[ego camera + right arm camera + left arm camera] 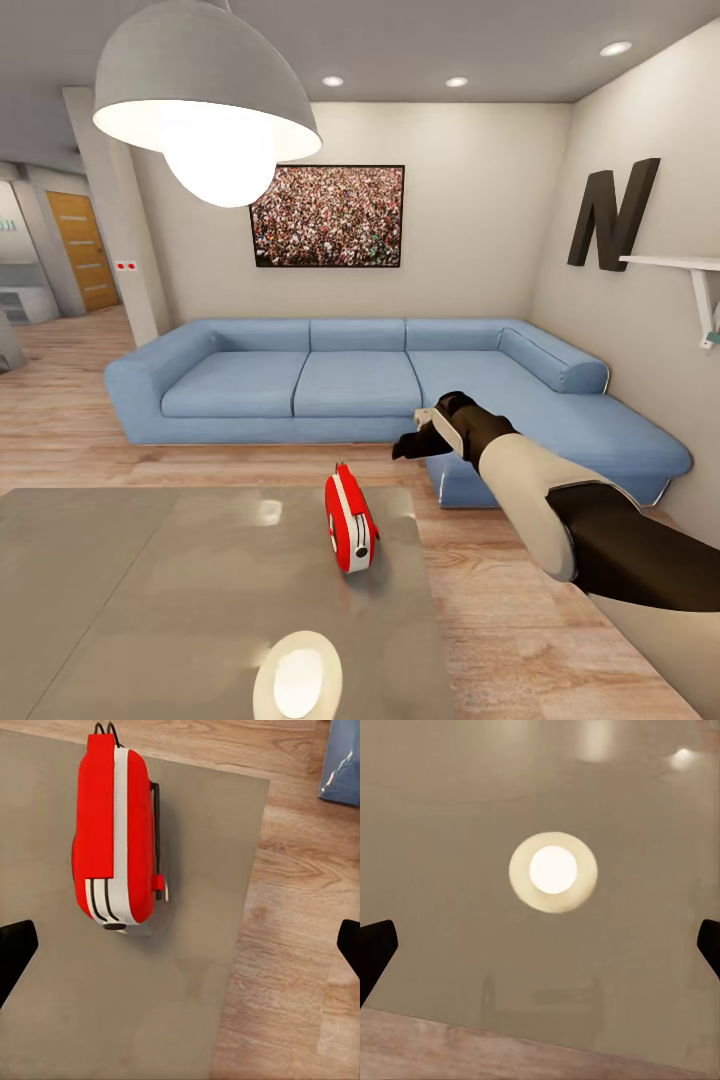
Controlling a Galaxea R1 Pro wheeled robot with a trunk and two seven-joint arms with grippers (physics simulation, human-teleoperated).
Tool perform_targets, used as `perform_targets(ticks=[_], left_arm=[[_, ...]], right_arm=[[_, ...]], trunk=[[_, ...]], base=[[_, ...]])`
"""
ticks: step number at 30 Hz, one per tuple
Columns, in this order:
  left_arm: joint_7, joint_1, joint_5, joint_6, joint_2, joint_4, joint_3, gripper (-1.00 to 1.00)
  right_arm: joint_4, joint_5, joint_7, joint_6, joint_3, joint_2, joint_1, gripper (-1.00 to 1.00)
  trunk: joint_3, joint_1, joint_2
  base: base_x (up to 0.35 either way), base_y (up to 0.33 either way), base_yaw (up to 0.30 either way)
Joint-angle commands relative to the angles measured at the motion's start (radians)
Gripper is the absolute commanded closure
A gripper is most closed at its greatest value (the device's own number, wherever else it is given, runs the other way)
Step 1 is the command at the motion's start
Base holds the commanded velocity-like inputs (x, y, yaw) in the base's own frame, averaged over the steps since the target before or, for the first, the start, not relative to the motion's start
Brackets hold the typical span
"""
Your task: Turn on the radio receiver that's on the table in the living room.
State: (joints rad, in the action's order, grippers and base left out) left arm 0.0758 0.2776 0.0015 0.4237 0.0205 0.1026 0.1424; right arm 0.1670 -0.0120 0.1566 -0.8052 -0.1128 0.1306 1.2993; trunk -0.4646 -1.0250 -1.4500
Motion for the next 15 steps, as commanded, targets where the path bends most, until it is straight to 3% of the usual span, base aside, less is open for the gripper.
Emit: perform_targets(ticks=[1,15], left_arm=[[0.000,0.000,0.000,0.000,0.000,0.000,0.000,-1.00],[0.000,0.000,0.000,0.000,-0.002,0.000,0.000,-1.00]], right_arm=[[0.000,0.000,0.000,0.000,0.000,0.000,0.000,-1.00],[0.000,0.000,0.000,0.001,0.001,0.000,0.000,-1.00]], trunk=[[0.000,0.000,0.000],[-0.003,0.000,0.000]], base=[[0.000,0.000,0.000],[0.000,0.000,0.000]])
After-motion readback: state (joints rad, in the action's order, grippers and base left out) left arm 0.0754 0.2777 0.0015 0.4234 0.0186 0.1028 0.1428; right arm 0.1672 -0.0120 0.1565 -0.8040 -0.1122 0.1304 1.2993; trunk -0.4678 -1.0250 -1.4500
